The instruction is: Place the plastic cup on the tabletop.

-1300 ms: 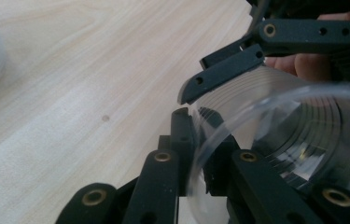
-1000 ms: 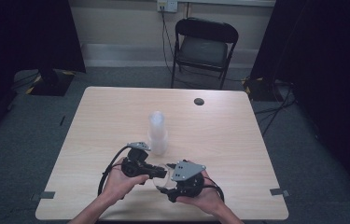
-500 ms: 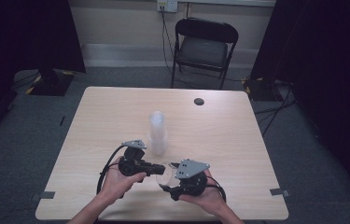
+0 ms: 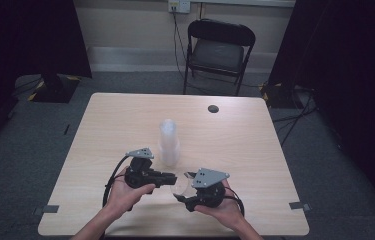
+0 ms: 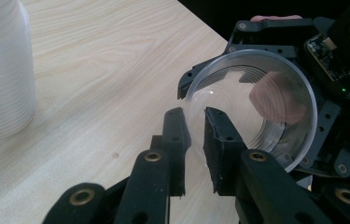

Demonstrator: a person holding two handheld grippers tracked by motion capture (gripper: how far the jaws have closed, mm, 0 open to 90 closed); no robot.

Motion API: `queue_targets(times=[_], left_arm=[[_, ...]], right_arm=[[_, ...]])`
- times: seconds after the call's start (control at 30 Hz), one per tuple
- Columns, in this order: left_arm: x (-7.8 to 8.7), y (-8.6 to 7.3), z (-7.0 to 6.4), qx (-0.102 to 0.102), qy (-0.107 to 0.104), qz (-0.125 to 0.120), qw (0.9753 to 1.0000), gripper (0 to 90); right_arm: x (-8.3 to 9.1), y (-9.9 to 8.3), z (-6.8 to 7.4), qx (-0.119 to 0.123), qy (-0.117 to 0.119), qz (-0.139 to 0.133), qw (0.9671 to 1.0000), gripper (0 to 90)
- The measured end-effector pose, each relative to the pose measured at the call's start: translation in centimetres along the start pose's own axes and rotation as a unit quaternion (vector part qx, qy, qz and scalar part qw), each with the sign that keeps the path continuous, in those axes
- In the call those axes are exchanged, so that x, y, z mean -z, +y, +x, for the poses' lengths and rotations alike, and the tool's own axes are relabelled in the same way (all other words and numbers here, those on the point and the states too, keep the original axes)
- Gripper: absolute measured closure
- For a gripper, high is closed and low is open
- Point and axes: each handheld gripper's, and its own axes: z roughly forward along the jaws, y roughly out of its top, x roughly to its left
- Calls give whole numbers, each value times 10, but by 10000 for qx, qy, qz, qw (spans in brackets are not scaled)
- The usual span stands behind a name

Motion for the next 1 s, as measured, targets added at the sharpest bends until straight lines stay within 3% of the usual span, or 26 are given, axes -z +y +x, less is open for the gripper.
queue_targets(times=[0.23,0.47,0.7,0.9,1.0], left_arm=[[6,1,0,-45,-9,-269,9996,726],[15,0,-2,-197,208,-751,9968,604],[25,-6,1,-306,679,-954,9926,451],[34,-16,9,-334,1173,-816,9892,362],[40,-21,14,-333,1244,-894,9876,349]], right_arm=[[2,-1,-4,-81,-80,-68,9999,288],[7,-2,-12,-308,-138,-149,9993,295],[10,-3,-21,-466,-245,-197,9984,299],[12,-5,-29,-654,-326,-260,9970,302],[12,-6,-34,-748,-367,-296,9961,304]])
